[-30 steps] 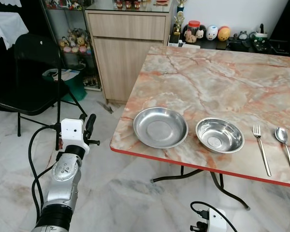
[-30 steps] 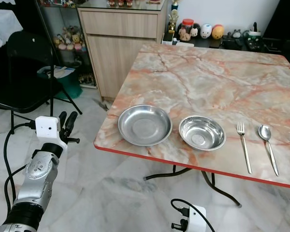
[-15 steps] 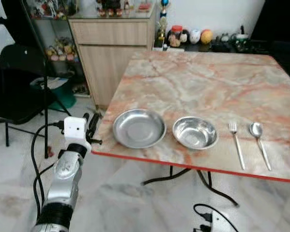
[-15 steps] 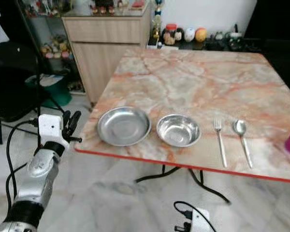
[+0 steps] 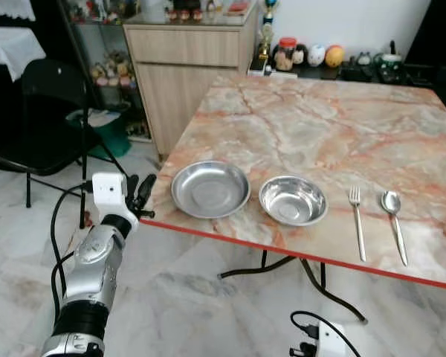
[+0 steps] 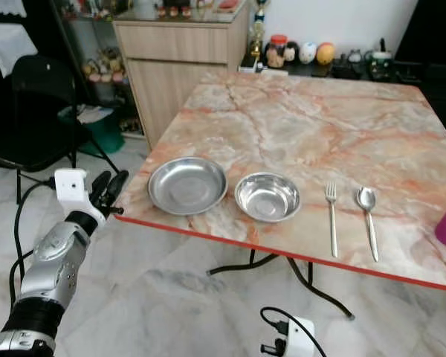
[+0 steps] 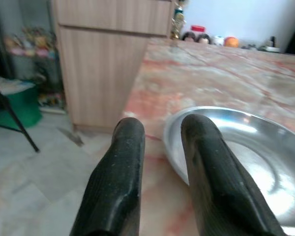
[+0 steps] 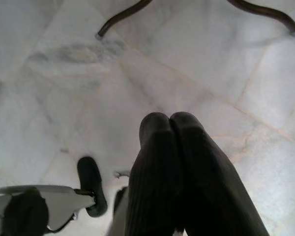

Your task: Setting the table

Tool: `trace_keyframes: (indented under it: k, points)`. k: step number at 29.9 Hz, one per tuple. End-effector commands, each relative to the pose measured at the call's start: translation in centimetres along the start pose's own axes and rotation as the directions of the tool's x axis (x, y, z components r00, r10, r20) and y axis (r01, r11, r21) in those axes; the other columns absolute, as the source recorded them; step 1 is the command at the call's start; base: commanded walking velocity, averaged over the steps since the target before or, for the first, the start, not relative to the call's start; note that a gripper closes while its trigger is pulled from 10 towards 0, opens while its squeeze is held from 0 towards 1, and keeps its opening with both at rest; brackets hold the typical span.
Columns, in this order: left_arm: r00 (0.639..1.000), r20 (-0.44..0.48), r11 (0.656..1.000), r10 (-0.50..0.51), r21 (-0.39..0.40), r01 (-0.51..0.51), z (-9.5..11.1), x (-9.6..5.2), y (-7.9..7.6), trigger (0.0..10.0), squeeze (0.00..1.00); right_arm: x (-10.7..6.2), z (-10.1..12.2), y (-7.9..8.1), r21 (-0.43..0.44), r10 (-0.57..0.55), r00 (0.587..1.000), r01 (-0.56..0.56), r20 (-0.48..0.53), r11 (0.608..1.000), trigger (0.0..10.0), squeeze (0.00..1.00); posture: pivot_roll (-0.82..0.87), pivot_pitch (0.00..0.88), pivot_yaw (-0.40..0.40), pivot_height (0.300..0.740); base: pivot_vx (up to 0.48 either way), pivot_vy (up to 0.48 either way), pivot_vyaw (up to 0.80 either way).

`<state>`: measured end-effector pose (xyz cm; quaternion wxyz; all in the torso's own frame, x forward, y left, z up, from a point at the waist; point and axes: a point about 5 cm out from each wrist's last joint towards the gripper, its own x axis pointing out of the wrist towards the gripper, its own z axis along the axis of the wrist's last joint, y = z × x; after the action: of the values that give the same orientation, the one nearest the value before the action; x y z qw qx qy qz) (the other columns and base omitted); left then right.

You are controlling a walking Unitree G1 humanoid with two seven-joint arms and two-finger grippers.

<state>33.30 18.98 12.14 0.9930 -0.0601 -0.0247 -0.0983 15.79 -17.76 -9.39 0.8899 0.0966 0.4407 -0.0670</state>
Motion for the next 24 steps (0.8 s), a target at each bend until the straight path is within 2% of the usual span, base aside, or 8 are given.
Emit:
trace_keyframes:
  k: [1, 7, 16, 20, 21, 22, 23, 24]
  points:
    - [1.0, -0.012, 1.0, -0.011, -0.025, 0.011, 0.1, 0.3, 0.1, 10.0, 1.0, 0.0, 0.1, 0.1, -0.003, 0.001, 1.0, -0.001, 0.005, 1.0, 10.0, 0.0, 0.03, 0.0, -0.014, 0.74, 0.0, 0.0, 0.0]
    - [1.0, -0.012, 0.992, -0.027, -0.123, 0.025, 1.0, 1.6, -0.4, 10.0, 1.0, 0.2, 0.8, 0.2, -0.014, 0.004, 1.0, -0.003, 0.017, 1.0, 10.0, 0.0, 0.03, 0.0, -0.013, 0.74, 0.0, 0.0, 0.0]
    - [0.996, -0.083, 0.97, -0.017, -0.241, -0.004, 0.1, 3.1, -1.4, 10.0, 1.0, 0.5, 2.0, 0.5, -0.018, 0.012, 0.999, -0.011, 0.051, 1.0, 10.0, 0.0, 0.03, 0.0, -0.016, 0.74, 0.0, 0.0, 0.0]
    - [0.994, -0.105, 0.969, -0.024, -0.245, -0.002, -0.1, 3.4, -1.6, 10.0, 1.0, 0.4, 1.6, 0.4, -0.018, 0.012, 0.999, -0.011, 0.05, 1.0, 10.0, 0.0, 0.03, 0.0, -0.014, 0.74, 0.0, 0.0, 0.0]
    - [0.992, -0.123, 0.971, -0.018, -0.237, -0.011, -0.3, 3.6, -1.8, 10.0, 0.27, 0.3, 1.3, 0.2, -0.016, 0.011, 0.999, -0.01, 0.048, 1.0, 10.0, 0.0, 0.03, 0.0, -0.014, 0.74, 0.0, 0.0, 0.0]
    - [0.992, -0.123, 0.971, -0.018, -0.237, -0.011, -0.3, 3.6, -1.8, 10.0, 0.27, 0.3, 1.3, 0.2, -0.016, 0.011, 0.999, -0.01, 0.048, 1.0, 10.0, 0.0, 0.03, 0.0, -0.014, 0.74, 0.0, 0.0, 0.0]
    - [0.991, -0.136, 0.973, -0.011, -0.231, -0.021, -0.4, 3.8, -1.9, 10.0, 0.0, 0.1, 1.0, 0.0, -0.014, 0.009, 0.999, -0.009, 0.045, 1.0, 10.0, 0.0, 0.03, 0.0, -0.013, 0.74, 0.0, 0.0, 0.0]
    - [0.989, -0.148, 0.974, -0.005, -0.227, -0.029, -0.5, 4.0, -2.1, 10.0, 0.0, 0.1, 0.8, -0.1, -0.014, 0.008, 0.999, -0.008, 0.044, 1.0, 10.0, 0.0, 0.03, 0.0, -0.014, 0.74, 0.0, 0.0, 0.0]
